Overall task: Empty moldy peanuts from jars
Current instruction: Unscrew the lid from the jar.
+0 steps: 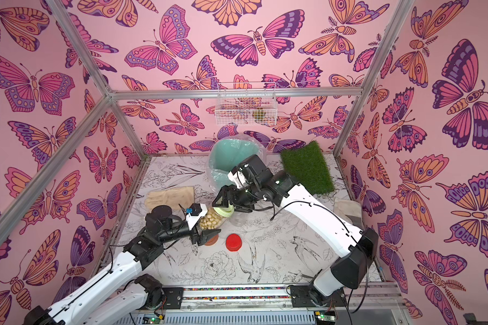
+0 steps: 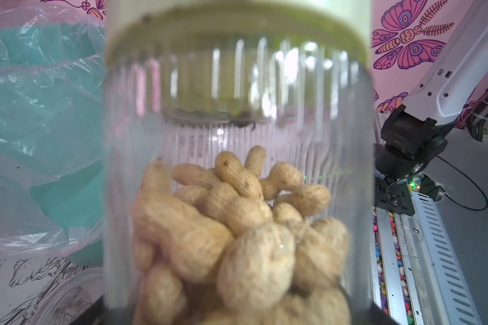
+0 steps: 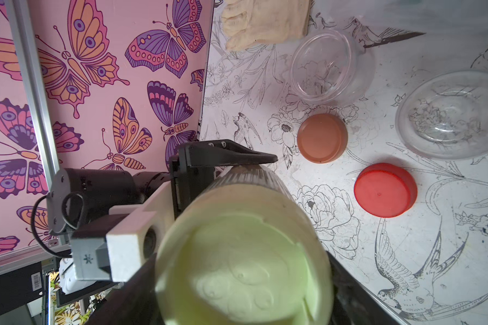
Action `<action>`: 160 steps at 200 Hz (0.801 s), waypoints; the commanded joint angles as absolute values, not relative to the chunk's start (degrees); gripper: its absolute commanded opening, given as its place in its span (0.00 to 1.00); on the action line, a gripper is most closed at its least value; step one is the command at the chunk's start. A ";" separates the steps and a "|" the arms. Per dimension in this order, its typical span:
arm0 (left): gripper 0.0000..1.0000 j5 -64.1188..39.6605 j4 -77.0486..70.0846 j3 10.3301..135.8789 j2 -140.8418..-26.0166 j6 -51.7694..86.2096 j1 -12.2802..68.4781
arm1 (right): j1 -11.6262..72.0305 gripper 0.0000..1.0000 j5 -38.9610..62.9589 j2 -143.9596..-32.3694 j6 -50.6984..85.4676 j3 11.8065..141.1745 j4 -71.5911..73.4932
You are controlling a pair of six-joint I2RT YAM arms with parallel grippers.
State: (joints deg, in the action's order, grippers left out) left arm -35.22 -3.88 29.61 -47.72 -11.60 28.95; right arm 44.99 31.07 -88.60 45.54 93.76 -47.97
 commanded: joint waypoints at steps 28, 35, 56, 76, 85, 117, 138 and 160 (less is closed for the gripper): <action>0.00 -36.10 -8.42 30.09 -46.60 -11.78 28.81 | 45.49 0.65 34.18 -91.65 37.22 97.21 -52.28; 0.00 -36.04 -8.46 30.01 -46.55 -11.69 28.83 | 45.30 0.60 35.40 -91.54 35.15 96.79 -51.86; 0.00 -36.34 -8.37 29.97 -46.47 -11.60 28.83 | 43.85 0.46 39.31 -90.86 29.39 94.25 -49.44; 0.00 -36.56 -8.43 29.97 -46.20 -11.34 28.78 | 41.89 0.26 43.68 -90.62 23.71 91.88 -46.33; 0.00 -36.69 -8.42 30.04 -46.12 -11.26 28.73 | 41.48 0.20 44.38 -90.59 20.24 91.67 -45.88; 0.00 -37.44 -8.08 30.32 -46.08 -11.03 28.74 | 40.81 0.19 47.73 -90.46 6.55 91.61 -45.13; 0.00 -37.95 -7.98 30.59 -46.34 -10.94 28.67 | 40.53 0.17 49.89 -88.48 -3.13 90.73 -44.63; 0.00 -38.75 -7.94 30.93 -46.76 -10.77 28.65 | 39.48 0.16 52.84 -87.07 -14.08 89.29 -44.23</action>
State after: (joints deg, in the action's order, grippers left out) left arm -35.35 -3.03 29.36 -47.59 -12.23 28.88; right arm 39.99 46.22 -90.00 4.10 90.41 -45.45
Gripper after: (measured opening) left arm 0.819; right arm 0.809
